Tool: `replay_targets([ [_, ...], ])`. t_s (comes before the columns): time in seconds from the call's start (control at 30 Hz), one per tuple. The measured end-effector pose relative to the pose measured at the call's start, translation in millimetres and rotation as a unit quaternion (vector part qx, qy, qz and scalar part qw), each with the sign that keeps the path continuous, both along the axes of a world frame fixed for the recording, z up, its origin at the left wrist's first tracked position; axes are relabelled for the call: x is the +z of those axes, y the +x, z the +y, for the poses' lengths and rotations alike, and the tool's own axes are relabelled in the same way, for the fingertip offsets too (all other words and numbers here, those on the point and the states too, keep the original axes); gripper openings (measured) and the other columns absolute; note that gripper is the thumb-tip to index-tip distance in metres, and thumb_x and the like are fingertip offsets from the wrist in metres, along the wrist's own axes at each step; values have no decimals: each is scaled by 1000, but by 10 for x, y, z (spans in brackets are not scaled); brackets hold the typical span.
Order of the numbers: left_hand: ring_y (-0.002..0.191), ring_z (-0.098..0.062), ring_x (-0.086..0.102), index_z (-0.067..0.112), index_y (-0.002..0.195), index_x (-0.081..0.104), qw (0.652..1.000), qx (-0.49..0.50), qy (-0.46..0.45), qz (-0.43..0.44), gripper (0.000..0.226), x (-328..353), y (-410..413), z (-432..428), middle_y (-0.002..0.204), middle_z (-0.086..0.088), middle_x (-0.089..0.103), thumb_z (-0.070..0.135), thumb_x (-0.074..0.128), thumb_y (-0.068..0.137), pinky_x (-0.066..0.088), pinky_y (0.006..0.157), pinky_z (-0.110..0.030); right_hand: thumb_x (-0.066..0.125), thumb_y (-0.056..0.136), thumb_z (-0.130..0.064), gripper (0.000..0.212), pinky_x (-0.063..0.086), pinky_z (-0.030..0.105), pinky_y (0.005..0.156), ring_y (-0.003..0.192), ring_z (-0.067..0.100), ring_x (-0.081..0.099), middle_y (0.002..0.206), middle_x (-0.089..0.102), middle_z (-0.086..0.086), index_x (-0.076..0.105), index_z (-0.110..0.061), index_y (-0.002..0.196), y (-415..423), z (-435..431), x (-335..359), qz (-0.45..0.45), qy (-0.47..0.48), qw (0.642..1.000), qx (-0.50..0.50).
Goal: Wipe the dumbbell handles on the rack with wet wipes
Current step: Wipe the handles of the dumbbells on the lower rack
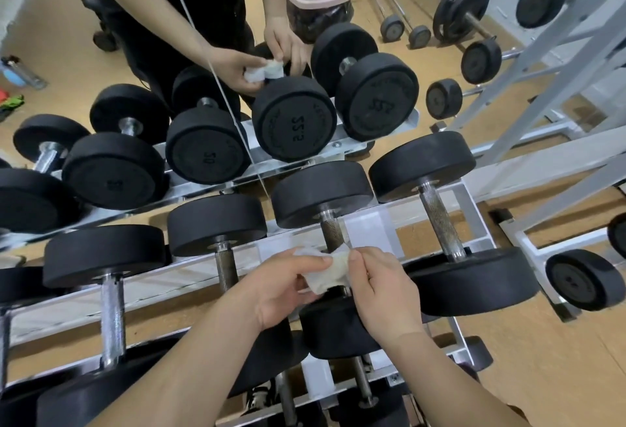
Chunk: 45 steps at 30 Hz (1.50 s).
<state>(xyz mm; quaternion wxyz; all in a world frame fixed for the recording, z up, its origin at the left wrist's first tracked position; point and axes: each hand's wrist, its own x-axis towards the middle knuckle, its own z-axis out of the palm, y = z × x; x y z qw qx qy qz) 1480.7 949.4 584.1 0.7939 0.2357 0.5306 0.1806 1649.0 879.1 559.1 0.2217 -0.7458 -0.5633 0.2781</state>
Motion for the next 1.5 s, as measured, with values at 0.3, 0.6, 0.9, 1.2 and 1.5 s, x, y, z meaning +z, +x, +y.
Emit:
replay_targets([
  [0.3, 108, -28, 74, 8, 127, 66, 985, 155, -12, -68, 35, 54, 281, -78, 119, -18, 74, 25, 70, 97, 62, 86, -40, 8, 100, -63, 62, 49, 38, 70, 73, 17, 60, 72, 63, -4, 52, -30, 71, -9, 10, 49, -24, -45, 999, -5],
  [0.6, 111, -35, 72, -6, 134, 59, 985, 106, -106, -84, 37, 79, 163, -29, 125, -24, 70, 2, 60, 98, 60, 89, -43, 16, 103, -59, 57, 42, 34, 66, 72, 18, 59, 71, 61, -7, 51, -28, 71, -16, 17, 57, -16, -41, 998, -33],
  [0.9, 92, -30, 76, 8, 115, 68, 968, 114, 37, 220, 24, -5, -217, 114, 104, -14, 77, 16, 76, 93, 62, 66, -39, 23, 105, -59, 56, 33, 27, 54, 56, 8, 51, 57, 50, -5, 42, -31, 60, -38, 5, 74, -2, -19, 998, -60],
  [1.2, 91, -36, 75, 5, 114, 66, 962, 146, -11, 230, 17, -112, -92, 161, 100, -17, 76, 15, 58, 103, 61, 88, -54, 24, 107, -56, 57, 31, 26, 53, 54, 10, 49, 55, 49, -4, 41, -30, 59, -63, 14, 58, -18, -17, 998, -56],
  [1.5, 156, -12, 24, 16, 150, 47, 563, -266, 734, 271, 49, -366, -47, 155, 156, 5, 47, 4, 49, 102, 32, 123, -36, 16, 106, -53, 61, 43, 36, 64, 65, 14, 57, 65, 60, -3, 54, -26, 67, -29, 27, 65, 14, -11, 997, -73],
])
